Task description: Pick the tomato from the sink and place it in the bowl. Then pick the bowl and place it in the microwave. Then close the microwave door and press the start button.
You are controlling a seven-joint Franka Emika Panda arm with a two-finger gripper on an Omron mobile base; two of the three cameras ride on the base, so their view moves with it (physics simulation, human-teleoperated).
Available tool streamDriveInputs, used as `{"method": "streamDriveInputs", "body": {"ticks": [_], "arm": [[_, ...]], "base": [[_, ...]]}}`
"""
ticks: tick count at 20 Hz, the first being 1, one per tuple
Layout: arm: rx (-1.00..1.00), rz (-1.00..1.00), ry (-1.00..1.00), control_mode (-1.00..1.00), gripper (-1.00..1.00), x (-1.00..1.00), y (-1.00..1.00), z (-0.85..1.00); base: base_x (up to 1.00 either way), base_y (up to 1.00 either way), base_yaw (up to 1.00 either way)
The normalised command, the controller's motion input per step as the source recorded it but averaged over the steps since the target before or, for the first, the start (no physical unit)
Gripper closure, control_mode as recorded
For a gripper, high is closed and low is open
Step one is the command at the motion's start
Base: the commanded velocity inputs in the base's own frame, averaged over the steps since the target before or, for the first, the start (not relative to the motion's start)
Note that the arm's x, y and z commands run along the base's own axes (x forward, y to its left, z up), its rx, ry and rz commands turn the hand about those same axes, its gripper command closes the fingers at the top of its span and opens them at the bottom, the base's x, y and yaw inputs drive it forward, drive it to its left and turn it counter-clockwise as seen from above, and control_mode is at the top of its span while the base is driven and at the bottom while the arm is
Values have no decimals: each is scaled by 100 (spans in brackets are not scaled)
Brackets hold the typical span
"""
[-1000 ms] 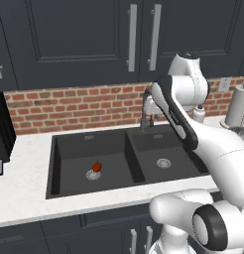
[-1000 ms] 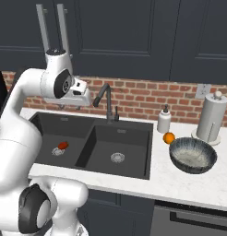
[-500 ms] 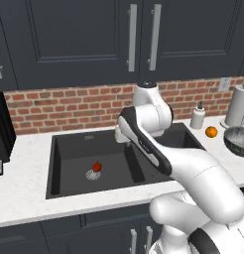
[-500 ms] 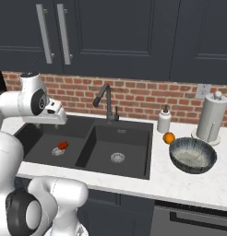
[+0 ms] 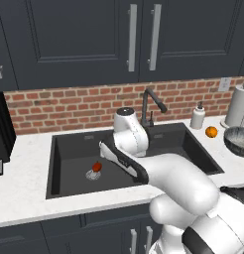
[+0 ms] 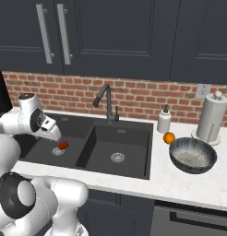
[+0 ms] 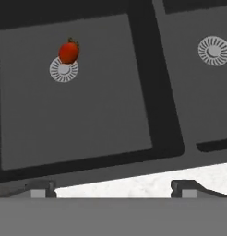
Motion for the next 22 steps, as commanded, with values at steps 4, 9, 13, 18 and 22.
{"method": "streamDriveInputs", "body": {"ticks": [4,9,13,18,22], "arm": [[6,-12,8,-100,-100,65,13,-50],[4,-7,7,-100,-100,68,33,-58],[0,-3,5,-100,-100,60,40,-64],[0,-1,1,-100,-100,55,25,-55],[0,0,0,-100,-100,44,2,-32]], "base": [[0,0,0],[0,0,0],[0,0,0],[0,0,0],[0,0,0]]}}
